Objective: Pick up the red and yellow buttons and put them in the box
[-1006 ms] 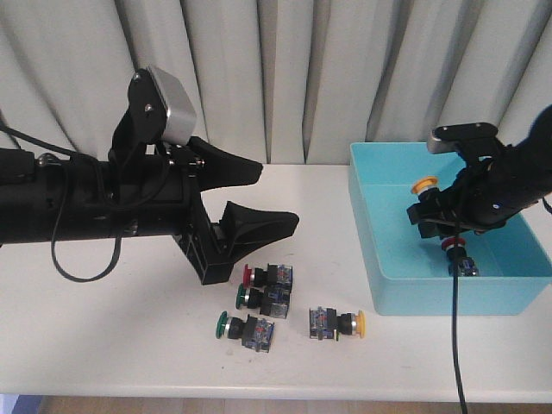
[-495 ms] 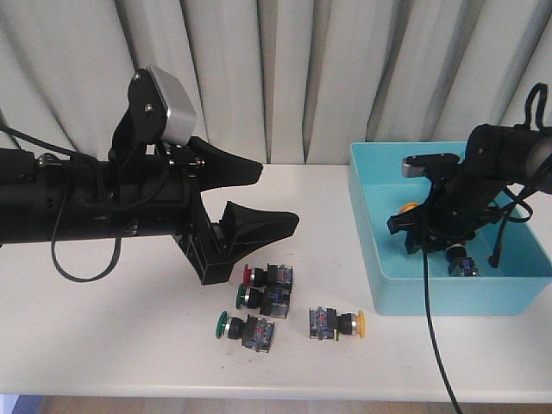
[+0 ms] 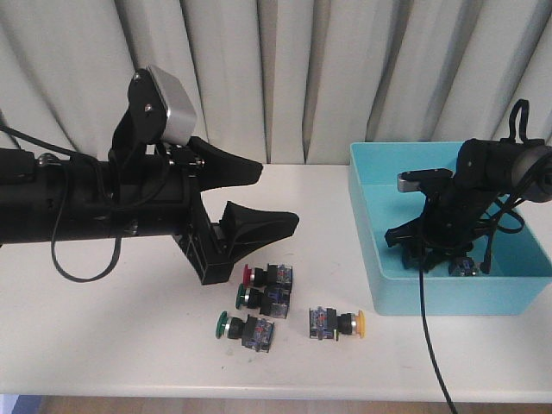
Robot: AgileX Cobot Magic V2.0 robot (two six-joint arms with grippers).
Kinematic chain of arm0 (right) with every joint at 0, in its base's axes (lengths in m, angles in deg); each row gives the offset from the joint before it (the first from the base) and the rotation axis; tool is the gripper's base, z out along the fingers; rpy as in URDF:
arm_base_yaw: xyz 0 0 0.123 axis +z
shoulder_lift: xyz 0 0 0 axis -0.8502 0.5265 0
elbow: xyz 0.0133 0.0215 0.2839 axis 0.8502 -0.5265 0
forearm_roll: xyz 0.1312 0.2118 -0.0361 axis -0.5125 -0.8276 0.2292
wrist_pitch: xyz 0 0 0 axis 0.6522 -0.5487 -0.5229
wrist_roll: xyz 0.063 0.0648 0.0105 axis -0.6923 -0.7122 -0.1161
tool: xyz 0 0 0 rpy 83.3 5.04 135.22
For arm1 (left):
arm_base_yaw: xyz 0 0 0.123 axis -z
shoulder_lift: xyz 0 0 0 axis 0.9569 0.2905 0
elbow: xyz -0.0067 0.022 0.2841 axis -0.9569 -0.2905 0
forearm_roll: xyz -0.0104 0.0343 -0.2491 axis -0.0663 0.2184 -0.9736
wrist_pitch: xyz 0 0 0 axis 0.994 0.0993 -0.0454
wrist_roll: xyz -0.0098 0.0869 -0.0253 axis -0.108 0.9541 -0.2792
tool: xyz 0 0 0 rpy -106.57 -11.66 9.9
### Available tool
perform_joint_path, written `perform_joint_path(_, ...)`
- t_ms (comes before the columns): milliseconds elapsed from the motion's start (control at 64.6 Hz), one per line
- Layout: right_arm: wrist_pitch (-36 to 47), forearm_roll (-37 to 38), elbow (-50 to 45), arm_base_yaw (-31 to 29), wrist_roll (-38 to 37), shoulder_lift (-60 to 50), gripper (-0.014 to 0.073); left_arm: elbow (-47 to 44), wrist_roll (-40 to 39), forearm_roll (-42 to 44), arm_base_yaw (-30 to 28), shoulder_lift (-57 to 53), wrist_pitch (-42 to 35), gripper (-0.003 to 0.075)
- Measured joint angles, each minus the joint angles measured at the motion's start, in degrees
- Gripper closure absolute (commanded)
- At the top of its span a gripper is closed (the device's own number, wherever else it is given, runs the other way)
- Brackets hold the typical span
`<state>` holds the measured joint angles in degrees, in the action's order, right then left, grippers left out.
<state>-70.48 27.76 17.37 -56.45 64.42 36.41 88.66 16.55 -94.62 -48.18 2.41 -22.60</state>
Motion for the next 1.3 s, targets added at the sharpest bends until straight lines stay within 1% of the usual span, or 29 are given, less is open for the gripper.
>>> perform_joint_path(124, -0.2, 0.0, 0.0, 0.0, 0.0, -0.5, 0.0146, 0.0, 0.0, 0.0, 0.0, 0.0, 0.0, 0.0154)
perform_joint_path(248, -2.3, 0.0, 0.0, 0.0, -0.1, -4.3, 0.0162, 0.0, 0.0, 0.0, 0.0, 0.0, 0.0, 0.0154)
perform_joint_path(418, -6.7, -0.3, -0.1, 0.0, -0.4, -14.4, 0.0200, 0.0, 0.0, 0.0, 0.0, 0.0, 0.0, 0.0154)
perform_joint_path(495, -7.6, -0.6, -1.7, 0.0, -0.9, -19.6, 0.0216, 0.0, 0.0, 0.0, 0.0, 0.0, 0.0, 0.0154)
perform_joint_path(588, -6.7, -1.1, -6.4, 0.0, -1.6, -28.2, 0.0235, 0.0, 0.0, 0.0, 0.0, 0.0, 0.0, 0.0154)
perform_joint_path(759, -2.8, -1.7, -19.4, 0.0, -1.7, -45.3, 0.0255, 0.0, 0.1, 0.0, 0.0, 0.0, 0.0, 0.0154)
perform_joint_path(944, -0.6, -1.7, -31.6, 0.0, -1.5, -62.3, 0.0260, 0.0, 0.1, -0.1, 0.0, 0.0, 0.0, 0.0154)
perform_joint_path(1053, 2.1, -1.7, -39.0, 0.0, -1.5, -72.7, 0.0262, 0.0, 0.1, -0.1, 0.0, 0.0, 0.0, 0.0154)
perform_joint_path(1207, 7.2, -1.7, -47.7, 0.0, -1.5, -85.0, 0.0267, 0.0, 0.1, -0.2, 0.0, 0.0, 0.0, 0.0155)
perform_joint_path(1300, 9.8, -1.7, -51.9, 0.0, -1.5, -90.3, 0.0279, 0.0, 0.1, -0.2, 0.0, 0.0, 0.0, 0.0155)
